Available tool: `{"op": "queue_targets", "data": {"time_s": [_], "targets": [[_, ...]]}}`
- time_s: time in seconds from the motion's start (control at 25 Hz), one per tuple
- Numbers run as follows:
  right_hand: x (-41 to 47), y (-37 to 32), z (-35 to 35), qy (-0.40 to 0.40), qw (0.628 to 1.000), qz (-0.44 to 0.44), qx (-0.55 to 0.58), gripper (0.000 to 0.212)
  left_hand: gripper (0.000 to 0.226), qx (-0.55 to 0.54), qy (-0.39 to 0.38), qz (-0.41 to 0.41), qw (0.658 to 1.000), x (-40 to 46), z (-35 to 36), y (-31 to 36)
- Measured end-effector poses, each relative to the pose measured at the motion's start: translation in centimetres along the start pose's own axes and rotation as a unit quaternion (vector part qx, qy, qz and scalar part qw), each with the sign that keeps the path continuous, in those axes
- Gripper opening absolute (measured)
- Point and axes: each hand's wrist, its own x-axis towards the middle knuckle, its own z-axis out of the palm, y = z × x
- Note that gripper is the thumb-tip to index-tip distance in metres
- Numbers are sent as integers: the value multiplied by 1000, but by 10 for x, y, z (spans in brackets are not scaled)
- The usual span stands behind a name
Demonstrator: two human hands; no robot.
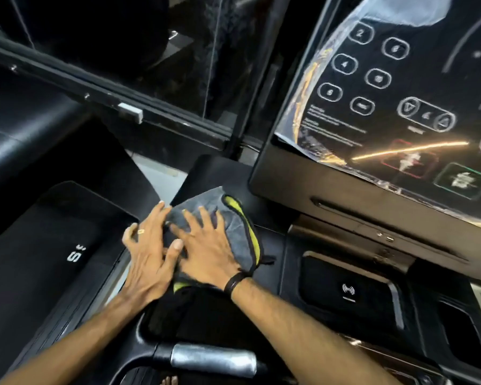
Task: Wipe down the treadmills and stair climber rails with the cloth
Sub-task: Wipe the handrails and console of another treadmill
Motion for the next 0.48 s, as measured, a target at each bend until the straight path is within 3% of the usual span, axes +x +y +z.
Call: {"op": "queue_targets", "data": {"time_s": [0.32, 0.48], "targets": [[-75, 22, -9, -36, 998, -53, -17, 78, 54, 11, -17, 29, 999, -3, -4, 8], [-91, 27, -36, -37, 992, -84, -84, 60, 49, 34, -53, 103, 993, -5, -1, 20]]}}
